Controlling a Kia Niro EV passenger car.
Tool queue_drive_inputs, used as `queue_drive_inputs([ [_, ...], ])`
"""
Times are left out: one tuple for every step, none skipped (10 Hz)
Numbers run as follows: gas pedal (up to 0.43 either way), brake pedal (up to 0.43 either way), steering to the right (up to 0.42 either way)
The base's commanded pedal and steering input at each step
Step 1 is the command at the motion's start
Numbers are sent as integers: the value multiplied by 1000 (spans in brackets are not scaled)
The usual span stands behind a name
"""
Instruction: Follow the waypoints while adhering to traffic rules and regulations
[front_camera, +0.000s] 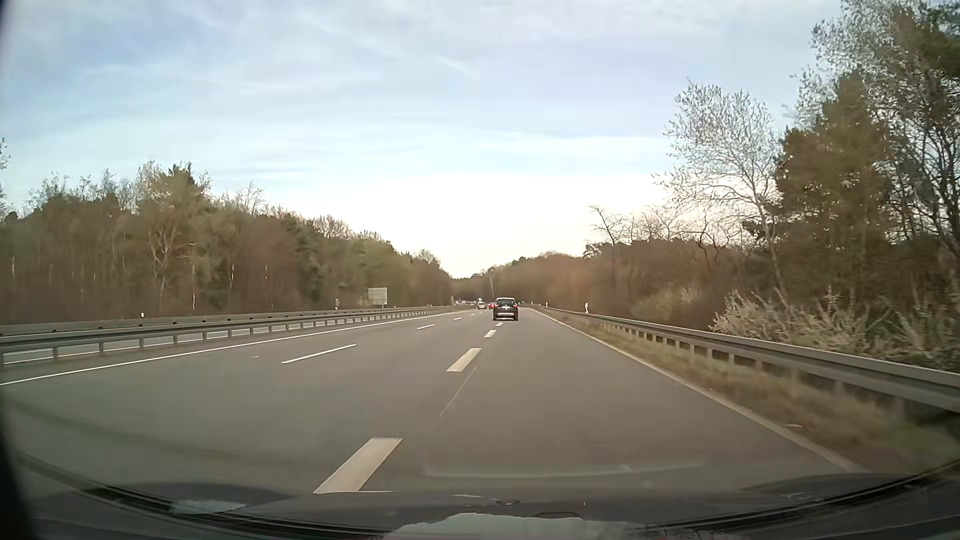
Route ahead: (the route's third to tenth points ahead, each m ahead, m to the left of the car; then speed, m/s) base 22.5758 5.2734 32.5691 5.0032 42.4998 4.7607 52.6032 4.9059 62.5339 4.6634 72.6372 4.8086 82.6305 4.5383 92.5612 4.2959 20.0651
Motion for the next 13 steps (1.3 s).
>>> queue_drive_inputs([
  [358,0,-6],
  [358,0,-6],
  [358,0,-6],
  [358,0,-6],
  [358,0,-5],
  [358,0,-5],
  [358,0,-5],
  [358,0,-5],
  [358,0,-5],
  [358,0,-5],
  [358,0,-5],
  [358,0,-5],
  [358,0,-5],
])
